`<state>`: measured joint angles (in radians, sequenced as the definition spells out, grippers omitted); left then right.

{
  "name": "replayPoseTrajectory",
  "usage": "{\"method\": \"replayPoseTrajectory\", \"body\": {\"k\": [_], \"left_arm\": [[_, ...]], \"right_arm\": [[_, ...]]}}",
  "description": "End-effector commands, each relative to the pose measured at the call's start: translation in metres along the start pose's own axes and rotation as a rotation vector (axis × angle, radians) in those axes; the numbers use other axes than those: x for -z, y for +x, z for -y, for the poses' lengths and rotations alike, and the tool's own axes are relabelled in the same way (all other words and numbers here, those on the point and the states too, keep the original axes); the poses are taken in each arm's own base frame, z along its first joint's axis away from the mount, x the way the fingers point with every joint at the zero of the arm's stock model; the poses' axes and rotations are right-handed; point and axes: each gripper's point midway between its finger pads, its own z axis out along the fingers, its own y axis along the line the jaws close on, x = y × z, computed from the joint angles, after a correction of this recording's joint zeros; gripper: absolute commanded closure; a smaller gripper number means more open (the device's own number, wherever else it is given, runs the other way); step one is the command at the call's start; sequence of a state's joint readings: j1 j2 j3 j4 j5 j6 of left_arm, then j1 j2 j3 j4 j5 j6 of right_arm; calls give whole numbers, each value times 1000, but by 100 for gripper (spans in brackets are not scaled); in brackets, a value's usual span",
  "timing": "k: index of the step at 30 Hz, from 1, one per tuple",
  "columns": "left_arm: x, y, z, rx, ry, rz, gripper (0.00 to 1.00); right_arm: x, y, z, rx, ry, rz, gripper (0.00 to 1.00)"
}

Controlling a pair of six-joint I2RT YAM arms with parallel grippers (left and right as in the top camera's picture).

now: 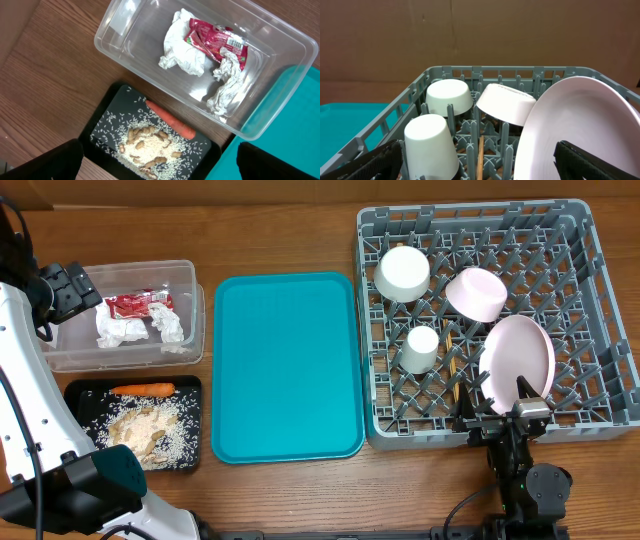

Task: Sort waste into correct bins and load items into the dishwasher

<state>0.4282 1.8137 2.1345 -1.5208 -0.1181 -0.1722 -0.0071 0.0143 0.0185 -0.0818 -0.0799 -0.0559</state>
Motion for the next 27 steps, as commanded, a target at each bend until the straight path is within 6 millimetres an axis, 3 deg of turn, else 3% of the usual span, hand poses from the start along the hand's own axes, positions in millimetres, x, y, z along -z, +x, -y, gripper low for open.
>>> {"method": "replayPoseTrajectory", "body": {"k": [1, 4, 7, 14, 18, 23, 27], "left_arm": [[12, -4, -2, -12, -5, 41, 0], [25, -3, -3, -11, 1, 72, 0], [53, 1, -2, -14, 18, 139, 0], [136, 27, 12, -65, 102, 344, 0], [188, 55, 23, -122, 185, 473, 0], [220, 78, 28, -169, 256, 554, 0], [236, 101, 14, -163, 275, 606, 0]], "right_arm": [[0, 2, 1, -4, 6, 5, 0], [0, 2, 1, -4, 6, 5, 0], [0, 2, 1, -4, 6, 5, 0], [0, 2, 1, -4, 5, 5, 0], [0, 2, 1, -4, 6, 5, 0], [0, 2, 1, -4, 6, 5, 0], [0, 2, 1, -4, 6, 5, 0]]}}
